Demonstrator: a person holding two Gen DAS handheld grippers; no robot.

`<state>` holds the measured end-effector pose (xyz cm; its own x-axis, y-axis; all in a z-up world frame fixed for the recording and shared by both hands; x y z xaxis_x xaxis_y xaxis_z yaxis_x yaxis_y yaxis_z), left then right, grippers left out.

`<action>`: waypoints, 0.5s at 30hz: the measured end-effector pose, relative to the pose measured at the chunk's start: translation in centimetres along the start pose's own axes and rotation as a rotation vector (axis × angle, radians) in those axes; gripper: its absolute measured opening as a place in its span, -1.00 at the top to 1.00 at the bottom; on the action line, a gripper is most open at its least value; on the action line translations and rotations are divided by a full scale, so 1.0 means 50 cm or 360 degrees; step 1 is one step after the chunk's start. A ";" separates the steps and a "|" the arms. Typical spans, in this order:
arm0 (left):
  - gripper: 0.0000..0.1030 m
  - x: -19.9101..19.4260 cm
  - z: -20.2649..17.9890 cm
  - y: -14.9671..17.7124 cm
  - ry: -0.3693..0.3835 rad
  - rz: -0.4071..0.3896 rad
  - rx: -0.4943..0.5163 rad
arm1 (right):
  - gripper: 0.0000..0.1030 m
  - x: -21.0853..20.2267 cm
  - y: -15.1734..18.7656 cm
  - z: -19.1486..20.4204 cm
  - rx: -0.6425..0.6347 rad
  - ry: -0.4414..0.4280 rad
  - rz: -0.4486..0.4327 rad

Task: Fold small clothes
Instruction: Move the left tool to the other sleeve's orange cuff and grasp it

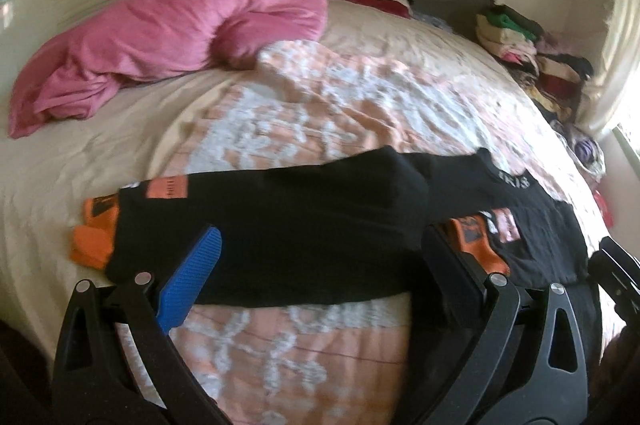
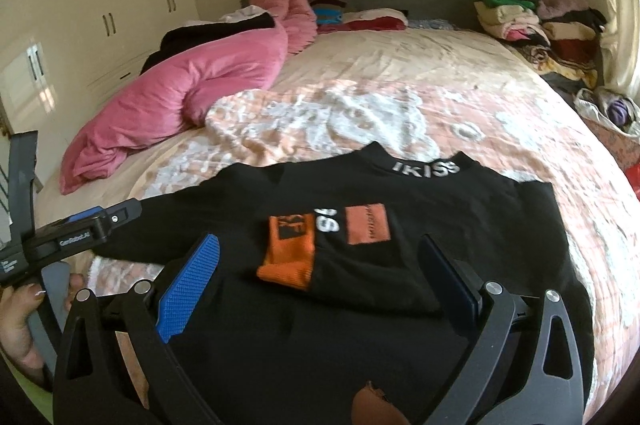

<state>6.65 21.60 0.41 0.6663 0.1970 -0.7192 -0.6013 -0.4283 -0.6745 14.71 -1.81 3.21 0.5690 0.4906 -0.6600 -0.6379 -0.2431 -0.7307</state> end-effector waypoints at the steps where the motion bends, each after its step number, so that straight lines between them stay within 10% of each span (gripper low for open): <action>1: -0.82 -0.001 0.010 -0.001 -0.0012 -0.0004 -0.0023 | -0.91 0.001 -0.002 0.005 -0.0008 -0.0007 0.0000; 15: -0.82 -0.028 0.122 -0.011 -0.0210 -0.0096 -0.0313 | -0.91 0.027 -0.031 0.111 -0.0168 -0.0135 0.0017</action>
<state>3.38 26.93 0.77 0.6271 0.3353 -0.7030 -0.4563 -0.5733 -0.6805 13.60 3.87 4.43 0.5137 0.5557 -0.6537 -0.5829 -0.3330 -0.7411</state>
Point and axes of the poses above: each gripper's, at about its wrist camera, not at the fingertips, and x roughly the way its jaws point, z to its left, y to its underside, the point moved 1 cm from there along x, roughly the way its jaws point, and after that the axes turned 2 degrees about z, right-handed, at the moved point
